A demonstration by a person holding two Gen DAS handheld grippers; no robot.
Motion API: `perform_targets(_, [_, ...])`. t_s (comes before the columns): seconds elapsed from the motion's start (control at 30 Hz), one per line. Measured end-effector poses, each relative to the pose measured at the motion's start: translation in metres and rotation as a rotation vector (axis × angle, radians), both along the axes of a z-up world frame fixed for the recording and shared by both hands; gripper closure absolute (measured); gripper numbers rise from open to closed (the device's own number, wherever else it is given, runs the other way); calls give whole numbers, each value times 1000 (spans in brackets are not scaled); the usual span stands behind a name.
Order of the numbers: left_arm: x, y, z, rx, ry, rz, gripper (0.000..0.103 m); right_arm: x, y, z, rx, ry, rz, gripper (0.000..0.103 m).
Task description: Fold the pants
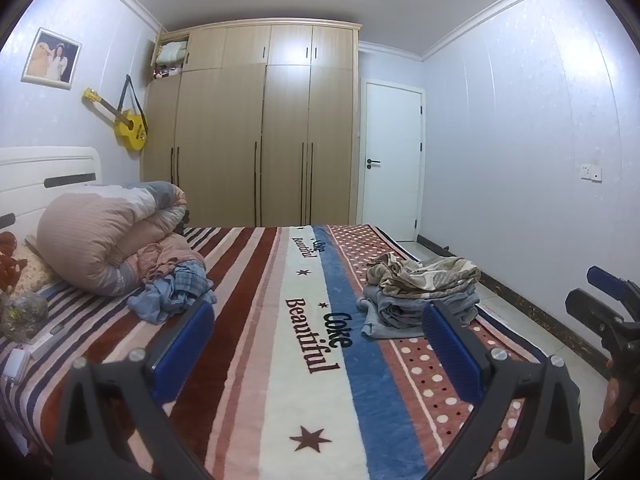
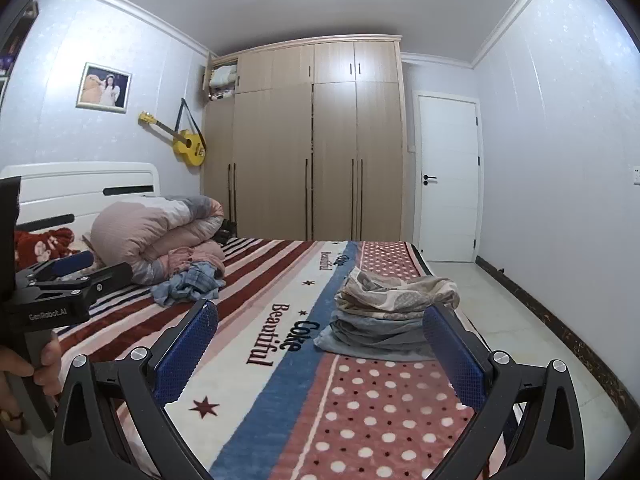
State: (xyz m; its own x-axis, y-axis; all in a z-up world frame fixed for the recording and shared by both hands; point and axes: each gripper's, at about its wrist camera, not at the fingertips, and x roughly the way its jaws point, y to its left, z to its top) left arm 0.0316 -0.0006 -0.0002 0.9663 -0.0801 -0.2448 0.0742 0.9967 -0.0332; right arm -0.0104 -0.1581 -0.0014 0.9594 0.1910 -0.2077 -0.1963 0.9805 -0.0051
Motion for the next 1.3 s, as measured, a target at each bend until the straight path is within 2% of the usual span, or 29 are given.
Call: perform_targets(1.3, [0,9,-6,1,3,-5,1,-7,-2,-1,8,8,-17,1])
